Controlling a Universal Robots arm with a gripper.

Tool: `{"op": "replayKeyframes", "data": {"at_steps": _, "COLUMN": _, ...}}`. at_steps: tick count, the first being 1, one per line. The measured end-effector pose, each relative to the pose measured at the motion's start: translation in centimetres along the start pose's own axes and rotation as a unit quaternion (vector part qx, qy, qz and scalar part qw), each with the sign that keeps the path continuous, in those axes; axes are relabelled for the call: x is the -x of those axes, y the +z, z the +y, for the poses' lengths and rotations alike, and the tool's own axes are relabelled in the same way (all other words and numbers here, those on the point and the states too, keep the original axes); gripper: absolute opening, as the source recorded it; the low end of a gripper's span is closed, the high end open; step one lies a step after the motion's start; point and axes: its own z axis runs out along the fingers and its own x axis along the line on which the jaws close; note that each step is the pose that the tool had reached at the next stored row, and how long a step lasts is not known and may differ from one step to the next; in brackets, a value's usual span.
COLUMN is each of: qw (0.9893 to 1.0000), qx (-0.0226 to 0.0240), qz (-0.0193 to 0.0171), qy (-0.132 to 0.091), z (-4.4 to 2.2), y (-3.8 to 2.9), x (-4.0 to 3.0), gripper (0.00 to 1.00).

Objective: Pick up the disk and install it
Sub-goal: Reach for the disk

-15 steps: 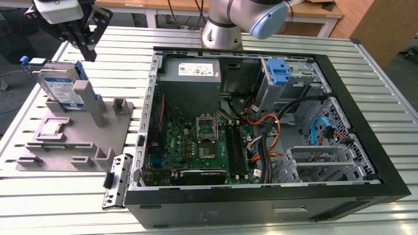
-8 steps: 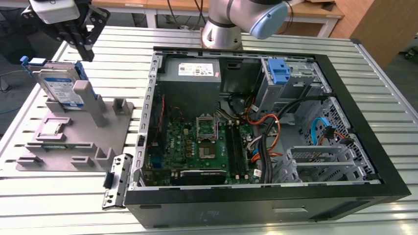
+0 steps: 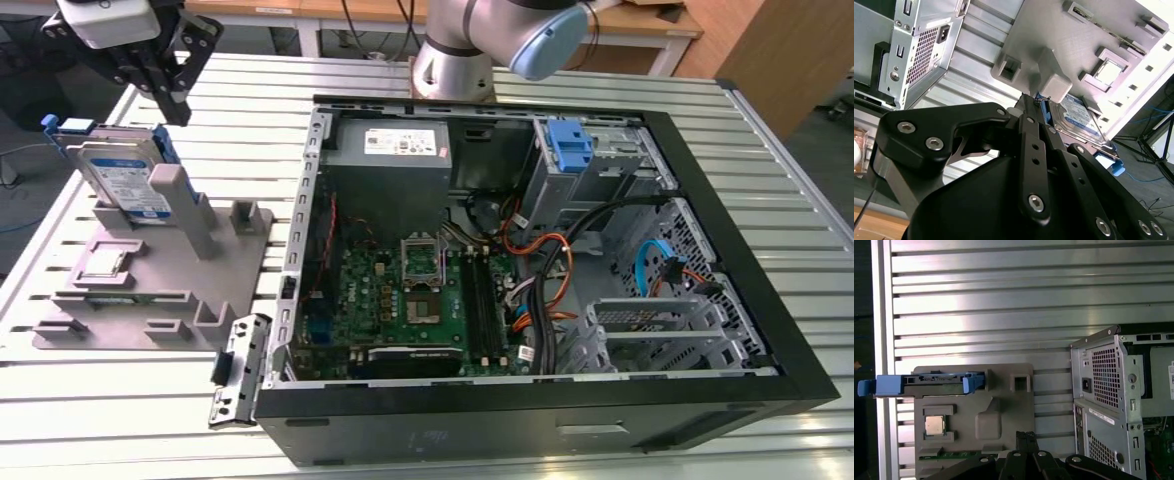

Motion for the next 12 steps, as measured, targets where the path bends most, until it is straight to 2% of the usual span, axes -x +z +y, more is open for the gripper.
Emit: {"op": "replayKeyframes", "data": {"at_steps": 12, "qw": 1.0000, "qx": 0.0000, "qz": 0.0000, "qy": 0.000, "z": -0.03, "y": 0.02, "x": -0.41, "gripper": 0.11}}
